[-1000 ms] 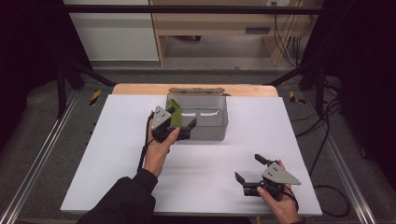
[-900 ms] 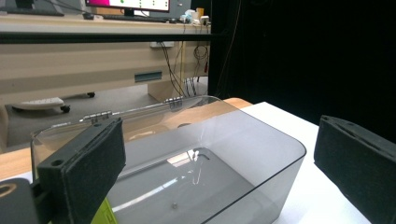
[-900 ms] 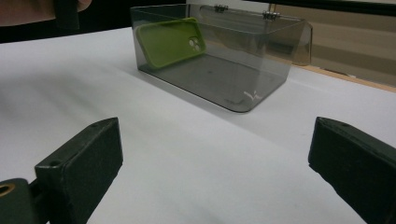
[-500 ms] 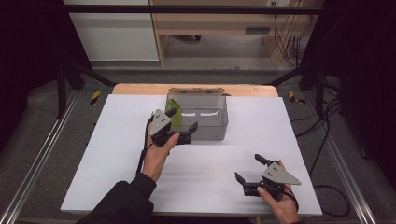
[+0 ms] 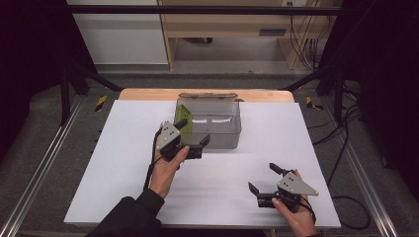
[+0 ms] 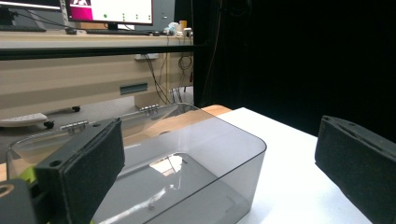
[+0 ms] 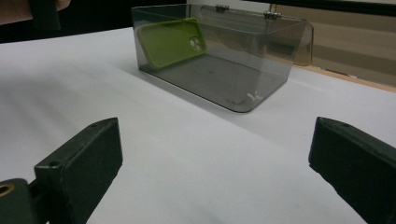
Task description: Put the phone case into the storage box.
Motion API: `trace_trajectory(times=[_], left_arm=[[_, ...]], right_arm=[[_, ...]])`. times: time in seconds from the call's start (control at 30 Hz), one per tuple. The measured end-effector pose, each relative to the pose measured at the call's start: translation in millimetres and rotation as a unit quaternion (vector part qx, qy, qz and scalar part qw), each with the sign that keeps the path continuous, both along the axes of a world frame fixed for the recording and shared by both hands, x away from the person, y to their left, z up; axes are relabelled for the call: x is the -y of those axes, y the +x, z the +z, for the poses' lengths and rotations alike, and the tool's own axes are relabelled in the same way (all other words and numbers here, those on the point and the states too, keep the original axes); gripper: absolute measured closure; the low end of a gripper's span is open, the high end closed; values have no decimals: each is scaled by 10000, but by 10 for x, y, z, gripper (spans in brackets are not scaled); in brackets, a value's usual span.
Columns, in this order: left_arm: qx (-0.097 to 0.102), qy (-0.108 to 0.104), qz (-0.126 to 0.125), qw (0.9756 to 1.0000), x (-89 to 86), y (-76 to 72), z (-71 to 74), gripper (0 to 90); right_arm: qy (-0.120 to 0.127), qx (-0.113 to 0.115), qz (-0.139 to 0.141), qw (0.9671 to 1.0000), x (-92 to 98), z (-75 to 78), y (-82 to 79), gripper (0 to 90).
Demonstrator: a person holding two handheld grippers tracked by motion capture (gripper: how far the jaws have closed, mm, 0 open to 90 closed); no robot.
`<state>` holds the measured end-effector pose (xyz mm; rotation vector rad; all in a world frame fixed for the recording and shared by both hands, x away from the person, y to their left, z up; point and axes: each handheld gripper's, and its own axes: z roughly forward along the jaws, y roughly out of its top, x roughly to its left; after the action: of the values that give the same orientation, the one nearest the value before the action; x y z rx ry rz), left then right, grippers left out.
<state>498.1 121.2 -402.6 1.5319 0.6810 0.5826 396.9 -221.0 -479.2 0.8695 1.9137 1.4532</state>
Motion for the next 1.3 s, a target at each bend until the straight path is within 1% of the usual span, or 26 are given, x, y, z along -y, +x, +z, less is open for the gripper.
trace_trajectory(times=[0.07,0.17,0.2,0.27,0.37,0.43,0.5,0.8,0.93,1.23,1.3], left_arm=[[6,3,-8,10000,-8,-3,8,13],[27,-37,9,10000,-26,1,30,13],[28,-79,14,10000,-33,3,43,13],[45,-57,34,10000,-56,6,64,13],[41,-117,74,9999,-90,13,97,13],[63,-96,84,9999,-118,14,117,13],[70,-147,113,9998,-142,15,133,13],[103,-204,203,9995,-264,25,191,12],[97,-207,238,9995,-316,22,207,13],[116,-291,332,9990,-442,20,237,12],[111,-275,353,9989,-478,20,236,12]], right_arm=[[-1,2,2,10000,-1,-1,0,30],[3,8,5,10000,-2,1,-2,30],[4,7,4,10000,-1,1,-2,30],[2,5,3,10000,0,-2,0,30],[1,7,8,10000,-1,-2,0,29],[-6,17,10,10000,-2,-1,-1,29],[0,10,5,10000,-1,-1,-2,29],[-25,-1,-25,10000,-3,-5,1,29],[-36,-1,-13,10000,-5,-6,0,29],[-8,-6,-16,10000,-3,-5,2,29],[0,-16,-11,10000,-1,-4,2,29]])
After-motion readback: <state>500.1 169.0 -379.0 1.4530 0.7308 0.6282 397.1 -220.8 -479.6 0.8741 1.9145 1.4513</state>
